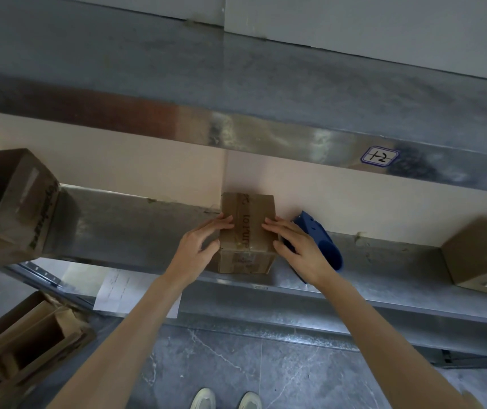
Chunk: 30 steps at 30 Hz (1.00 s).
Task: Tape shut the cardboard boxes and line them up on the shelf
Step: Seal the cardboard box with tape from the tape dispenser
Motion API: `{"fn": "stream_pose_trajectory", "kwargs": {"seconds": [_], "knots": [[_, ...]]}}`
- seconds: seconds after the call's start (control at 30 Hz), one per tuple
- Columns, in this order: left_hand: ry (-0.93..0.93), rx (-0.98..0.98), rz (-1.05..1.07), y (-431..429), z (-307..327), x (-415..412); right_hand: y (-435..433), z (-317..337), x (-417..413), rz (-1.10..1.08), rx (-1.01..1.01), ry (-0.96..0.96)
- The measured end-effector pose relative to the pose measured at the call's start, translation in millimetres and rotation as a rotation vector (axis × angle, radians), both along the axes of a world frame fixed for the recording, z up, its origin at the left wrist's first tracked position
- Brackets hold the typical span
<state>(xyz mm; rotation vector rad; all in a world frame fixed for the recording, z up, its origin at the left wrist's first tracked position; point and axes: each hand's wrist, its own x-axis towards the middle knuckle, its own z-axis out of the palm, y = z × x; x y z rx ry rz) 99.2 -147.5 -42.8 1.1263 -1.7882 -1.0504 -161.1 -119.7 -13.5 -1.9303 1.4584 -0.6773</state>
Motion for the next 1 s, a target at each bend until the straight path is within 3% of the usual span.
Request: {"fn": "stream_pose_trajectory", "kwargs": {"seconds": [0.17, 0.7, 1.0], "knots": [[-0.05, -0.049, 0.031, -2, 2, 0, -3, 2, -5, 0.064, -0.016, 0.074], [-0.076, -0.165, 0.157, 0, 0, -8, -1, -12, 4, -0.043, -0.14, -0.06], [-0.104, -0.132, 0.097, -4, 2, -2, 0, -8, 6, -0.049, -0.065, 0.032]]}}
